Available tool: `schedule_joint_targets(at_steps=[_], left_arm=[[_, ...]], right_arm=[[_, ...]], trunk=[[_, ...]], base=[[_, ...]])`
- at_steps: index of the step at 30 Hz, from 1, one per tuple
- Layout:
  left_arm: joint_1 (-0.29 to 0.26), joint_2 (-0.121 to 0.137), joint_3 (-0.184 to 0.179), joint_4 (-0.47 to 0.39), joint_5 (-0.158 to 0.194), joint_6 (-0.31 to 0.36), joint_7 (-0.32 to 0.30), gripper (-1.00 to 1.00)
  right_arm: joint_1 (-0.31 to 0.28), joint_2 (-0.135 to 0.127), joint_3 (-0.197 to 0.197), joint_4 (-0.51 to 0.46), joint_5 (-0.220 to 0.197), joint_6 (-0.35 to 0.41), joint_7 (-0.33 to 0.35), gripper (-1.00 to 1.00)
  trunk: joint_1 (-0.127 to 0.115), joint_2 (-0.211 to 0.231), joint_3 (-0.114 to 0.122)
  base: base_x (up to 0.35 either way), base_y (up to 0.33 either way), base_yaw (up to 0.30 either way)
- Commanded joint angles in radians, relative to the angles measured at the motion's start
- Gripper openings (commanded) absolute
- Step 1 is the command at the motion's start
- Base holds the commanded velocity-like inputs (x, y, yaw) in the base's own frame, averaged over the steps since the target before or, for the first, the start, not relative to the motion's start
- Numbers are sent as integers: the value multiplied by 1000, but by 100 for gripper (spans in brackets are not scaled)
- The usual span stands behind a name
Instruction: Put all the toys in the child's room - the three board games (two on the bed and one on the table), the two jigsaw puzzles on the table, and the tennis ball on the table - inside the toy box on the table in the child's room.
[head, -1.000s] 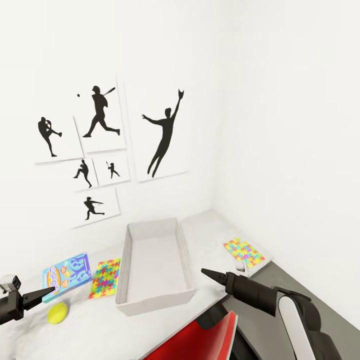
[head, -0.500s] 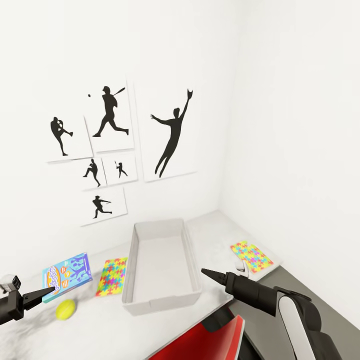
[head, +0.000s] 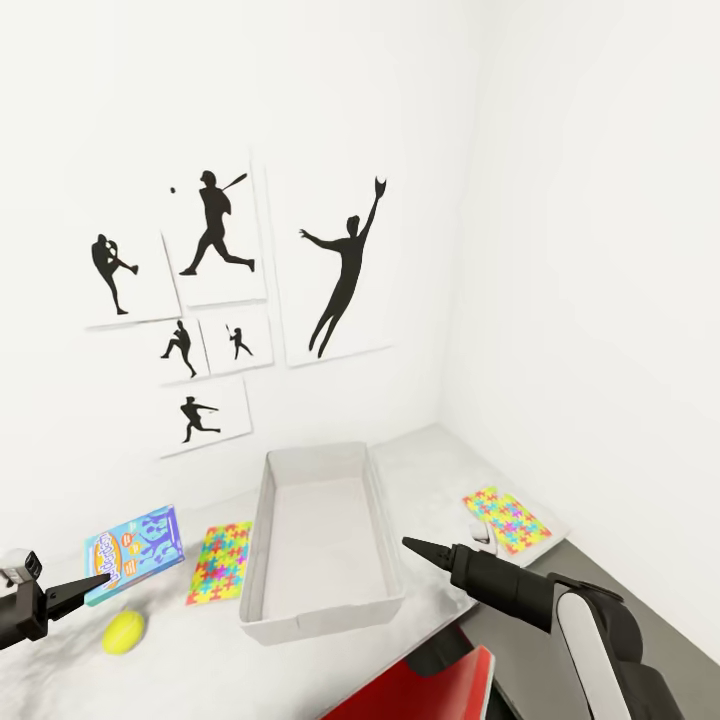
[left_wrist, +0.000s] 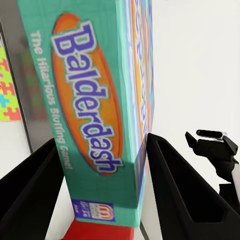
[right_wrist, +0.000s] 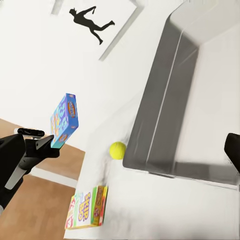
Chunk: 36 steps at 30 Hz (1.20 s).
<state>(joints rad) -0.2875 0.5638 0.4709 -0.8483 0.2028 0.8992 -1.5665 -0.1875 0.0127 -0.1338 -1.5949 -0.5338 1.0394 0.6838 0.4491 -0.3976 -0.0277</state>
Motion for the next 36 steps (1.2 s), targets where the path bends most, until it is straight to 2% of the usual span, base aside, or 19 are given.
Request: schedule_joint_targets(at_steps=[1, 16, 36], left_arm=[[-1, 0, 0, 0, 0, 10, -4, -100], [-1, 0, 0, 0, 0, 10, -4, -100], [-1, 0, 0, 0, 0, 10, -4, -100]], right_arm=[[-1, 1, -2, 0, 6, 5, 8, 100], [-1, 1, -1, 0, 8, 4, 7, 100], [-1, 1, -4, 0, 8, 4, 9, 100]], trunk=[[1, -2, -2], [1, -2, -2], [1, -2, -2]], base=[[79, 0, 0], [64, 0, 0], [4, 0, 0]])
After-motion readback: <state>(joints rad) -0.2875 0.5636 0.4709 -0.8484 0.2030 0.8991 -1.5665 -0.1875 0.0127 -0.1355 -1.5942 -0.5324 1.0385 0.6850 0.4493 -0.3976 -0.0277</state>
